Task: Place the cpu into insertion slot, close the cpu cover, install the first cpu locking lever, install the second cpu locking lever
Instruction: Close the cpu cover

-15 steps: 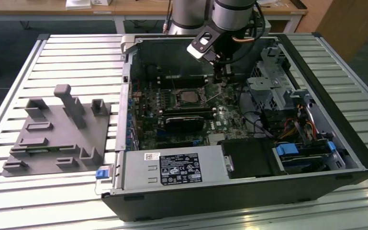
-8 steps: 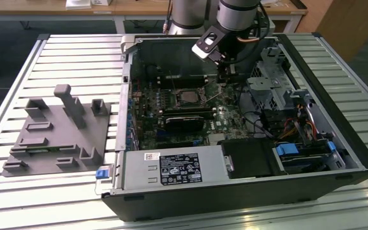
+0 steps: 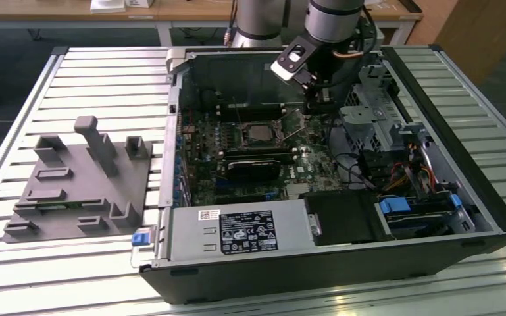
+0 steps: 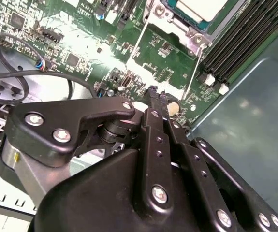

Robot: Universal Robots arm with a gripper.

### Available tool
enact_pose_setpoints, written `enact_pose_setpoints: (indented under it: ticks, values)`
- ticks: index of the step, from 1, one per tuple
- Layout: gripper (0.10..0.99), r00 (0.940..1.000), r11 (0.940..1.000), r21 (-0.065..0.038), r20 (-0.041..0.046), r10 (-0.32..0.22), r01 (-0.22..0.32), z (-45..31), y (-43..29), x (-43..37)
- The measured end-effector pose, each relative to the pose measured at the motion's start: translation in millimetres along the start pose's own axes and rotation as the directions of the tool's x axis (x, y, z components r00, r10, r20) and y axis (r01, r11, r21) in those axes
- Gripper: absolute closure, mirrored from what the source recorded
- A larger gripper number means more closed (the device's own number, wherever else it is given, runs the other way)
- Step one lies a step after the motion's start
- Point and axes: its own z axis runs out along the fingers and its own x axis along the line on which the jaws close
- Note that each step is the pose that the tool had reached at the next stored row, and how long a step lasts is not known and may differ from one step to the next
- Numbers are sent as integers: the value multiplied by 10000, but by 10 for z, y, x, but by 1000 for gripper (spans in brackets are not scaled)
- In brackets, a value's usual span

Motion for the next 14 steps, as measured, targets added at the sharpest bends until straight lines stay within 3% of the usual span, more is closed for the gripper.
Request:
enact_pose_setpoints:
  ticks: [5, 14]
  values:
    - [980, 10000, 10000, 29, 15, 0, 0, 12, 57, 4]
    - [980, 10000, 10000, 50, 30, 1, -1, 69, 98, 14]
